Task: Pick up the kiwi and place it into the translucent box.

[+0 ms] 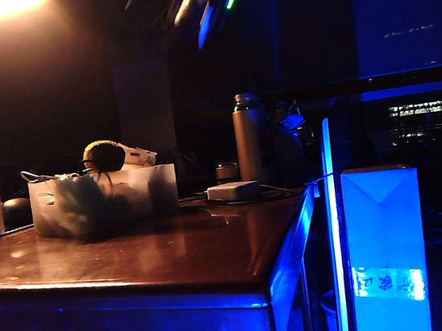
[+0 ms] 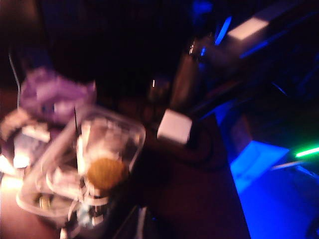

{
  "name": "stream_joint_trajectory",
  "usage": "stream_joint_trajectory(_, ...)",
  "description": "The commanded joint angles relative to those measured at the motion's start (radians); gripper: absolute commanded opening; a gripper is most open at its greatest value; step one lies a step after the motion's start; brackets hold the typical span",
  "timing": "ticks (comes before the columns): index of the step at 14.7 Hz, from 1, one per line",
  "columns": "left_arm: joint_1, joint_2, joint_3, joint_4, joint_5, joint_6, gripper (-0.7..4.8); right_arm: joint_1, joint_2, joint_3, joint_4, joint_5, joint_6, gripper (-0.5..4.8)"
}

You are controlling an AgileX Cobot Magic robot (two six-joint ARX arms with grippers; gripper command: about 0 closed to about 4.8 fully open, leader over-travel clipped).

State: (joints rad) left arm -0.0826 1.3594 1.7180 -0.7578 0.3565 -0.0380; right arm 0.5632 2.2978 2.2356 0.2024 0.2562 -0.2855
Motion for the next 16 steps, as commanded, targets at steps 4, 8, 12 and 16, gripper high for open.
stream_joint_trajectory(4, 0.0, -0.066, 0.005, 0.074, -0.004, 0.003, -0.04, -0.055, -0.157, 0.0, -0.347, -0.252, 0.089, -0.01)
stream_joint_trajectory(8, 0.0, -0.066, 0.005, 0.079, -0.004, 0.003, -0.04, 0.008, -0.02, 0.0, -0.411, -0.461, 0.089, -0.01)
stream_joint_trajectory(12, 0.0, -0.066, 0.005, 0.078, -0.004, 0.003, -0.04, 0.067, 0.035, 0.001, -0.455, -0.469, 0.092, -0.01)
stream_joint_trajectory(16, 0.0, -0.065, 0.005, 0.077, -0.004, 0.004, -0.04, 0.089, 0.053, 0.0, -0.538, -0.525, 0.092, -0.01)
